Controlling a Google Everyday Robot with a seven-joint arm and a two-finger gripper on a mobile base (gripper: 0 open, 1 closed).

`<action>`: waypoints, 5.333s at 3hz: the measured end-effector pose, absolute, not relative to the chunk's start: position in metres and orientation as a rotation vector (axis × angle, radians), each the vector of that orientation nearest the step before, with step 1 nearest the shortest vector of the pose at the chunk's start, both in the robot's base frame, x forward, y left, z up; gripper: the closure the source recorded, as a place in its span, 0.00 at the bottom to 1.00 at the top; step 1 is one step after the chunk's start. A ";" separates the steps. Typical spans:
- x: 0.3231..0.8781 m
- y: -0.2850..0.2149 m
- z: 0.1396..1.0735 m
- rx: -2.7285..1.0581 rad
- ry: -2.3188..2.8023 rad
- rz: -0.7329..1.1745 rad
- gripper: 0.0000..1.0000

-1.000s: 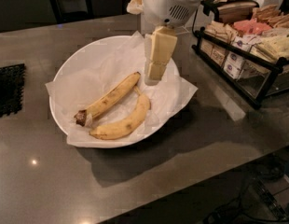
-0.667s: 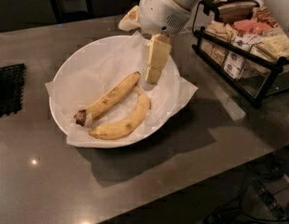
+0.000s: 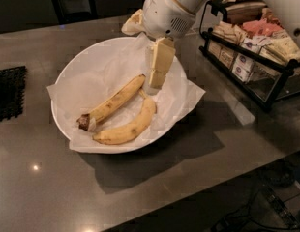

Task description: Pick banana from white bowl

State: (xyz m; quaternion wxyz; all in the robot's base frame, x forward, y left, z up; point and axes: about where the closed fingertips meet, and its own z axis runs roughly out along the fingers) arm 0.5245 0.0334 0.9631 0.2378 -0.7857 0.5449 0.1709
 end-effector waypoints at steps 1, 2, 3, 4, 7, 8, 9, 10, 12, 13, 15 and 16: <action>0.525 0.033 0.963 -2.153 1.493 0.468 0.19; 0.525 0.033 0.963 -2.153 1.493 0.468 0.42; 0.525 0.033 0.963 -2.153 1.493 0.468 0.59; 0.525 0.033 0.963 -2.153 1.493 0.468 0.61; 0.536 0.060 0.929 -2.216 1.479 0.481 0.57; 0.537 0.063 0.924 -2.208 1.475 0.500 0.58; 0.537 0.063 0.924 -2.208 1.475 0.500 0.53; 0.537 0.063 0.924 -2.208 1.475 0.500 0.47; 0.538 0.091 0.874 -2.268 1.473 0.569 0.48; 0.532 0.103 0.848 -2.293 1.462 0.603 0.47; 0.511 0.102 0.828 -2.310 1.524 0.485 0.65; 0.510 0.097 0.832 -2.252 1.557 0.417 0.89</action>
Offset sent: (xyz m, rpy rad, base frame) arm 0.0000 0.0000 0.0000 0.0000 0.0000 0.0000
